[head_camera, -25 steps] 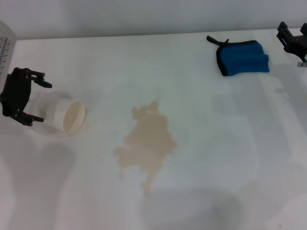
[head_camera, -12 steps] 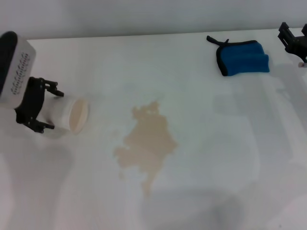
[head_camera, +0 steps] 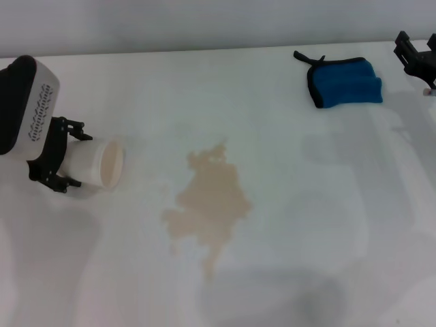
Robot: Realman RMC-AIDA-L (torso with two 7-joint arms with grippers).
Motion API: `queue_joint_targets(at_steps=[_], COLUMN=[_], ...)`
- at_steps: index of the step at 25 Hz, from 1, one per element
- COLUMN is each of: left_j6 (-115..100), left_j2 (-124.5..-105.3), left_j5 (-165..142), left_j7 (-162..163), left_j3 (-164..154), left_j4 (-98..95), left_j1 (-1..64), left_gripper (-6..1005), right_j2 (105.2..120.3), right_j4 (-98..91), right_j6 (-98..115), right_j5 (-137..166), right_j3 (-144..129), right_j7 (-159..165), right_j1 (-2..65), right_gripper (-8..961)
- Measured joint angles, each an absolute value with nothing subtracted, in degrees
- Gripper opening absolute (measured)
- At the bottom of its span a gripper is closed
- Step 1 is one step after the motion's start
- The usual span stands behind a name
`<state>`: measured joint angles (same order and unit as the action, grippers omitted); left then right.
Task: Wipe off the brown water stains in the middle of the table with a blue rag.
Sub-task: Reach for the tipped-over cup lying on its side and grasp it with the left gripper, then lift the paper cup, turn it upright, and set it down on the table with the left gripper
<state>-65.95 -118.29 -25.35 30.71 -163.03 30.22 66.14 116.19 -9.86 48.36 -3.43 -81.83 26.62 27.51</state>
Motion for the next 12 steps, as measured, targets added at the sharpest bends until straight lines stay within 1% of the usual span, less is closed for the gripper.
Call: queue_joint_targets(at_steps=[7,12], left_j6=[-65.88,-65.9], left_j2=[-118.3,-118.3], left_j5=[-21.39,-17.96], left_j7=[30.94,31.0], left_j3=[-163.03,-163.03], left_j4=[30.51,30.9], left_j1=[65.51,64.7], left_gripper=[777,733], right_j2=[116.19,116.16], right_j4=[-9.72,-9.87], right_j6=[48.42,48.41], right_j5=[-3.43,-3.43], right_j3=[-81.82,-81.66], right_j7=[26.63,26.63], right_j1=[27.51,27.51], right_gripper=[679,679])
